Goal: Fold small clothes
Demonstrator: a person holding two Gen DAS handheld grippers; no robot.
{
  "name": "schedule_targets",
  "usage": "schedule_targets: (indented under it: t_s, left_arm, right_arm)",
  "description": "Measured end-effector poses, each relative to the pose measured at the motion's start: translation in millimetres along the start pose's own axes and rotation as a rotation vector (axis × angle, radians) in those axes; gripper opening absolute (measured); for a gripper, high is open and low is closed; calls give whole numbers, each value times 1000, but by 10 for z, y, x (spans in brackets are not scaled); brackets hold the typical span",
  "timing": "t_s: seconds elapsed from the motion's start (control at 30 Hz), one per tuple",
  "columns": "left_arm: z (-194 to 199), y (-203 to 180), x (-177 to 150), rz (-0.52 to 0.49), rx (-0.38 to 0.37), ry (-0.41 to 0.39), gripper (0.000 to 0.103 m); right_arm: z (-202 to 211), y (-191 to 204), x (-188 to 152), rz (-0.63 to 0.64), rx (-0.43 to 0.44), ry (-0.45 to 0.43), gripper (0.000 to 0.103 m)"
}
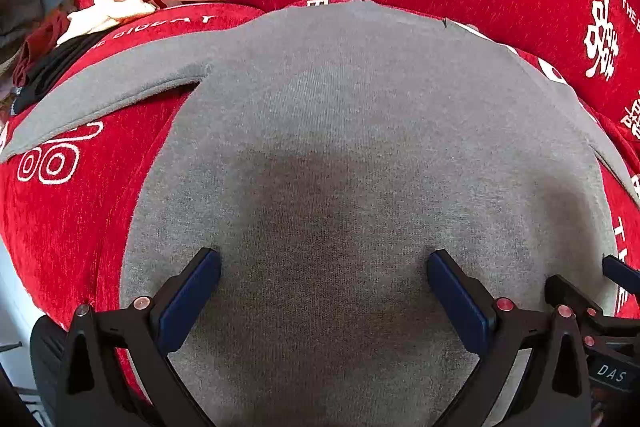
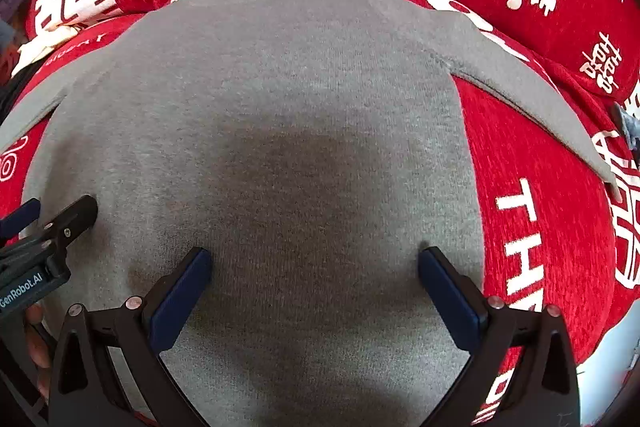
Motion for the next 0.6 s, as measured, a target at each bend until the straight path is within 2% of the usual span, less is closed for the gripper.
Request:
schedule_targets:
  t_s: [0.23, 0.4, 0.5, 0.6]
  left_arm:
    - [1, -5, 10, -4, 2, 17, 103]
    - [28, -34, 35, 13, 29, 24, 103]
    - [55, -120, 86, -19, 8, 42, 103]
    - [155, -233, 195, -31, 25, 7, 103]
  right_arm:
    - [-3, 2, 11, -10, -1, -6, 103]
    - [49, 38, -117, 83, 4, -135, 103]
    - [83, 54, -70, 123, 7, -111, 103]
    - [232, -38, -15, 117, 7, -171, 103]
Point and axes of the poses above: each gripper's, at about its wrist camera, not at the fingertips, and z roughly against the way its jaws point, y to its left, x to its top, the point moved 4 cm from there along -z, roughly the way its jaws point, and after that the axes turned 13 degrees about x, right-handed, at the moved point
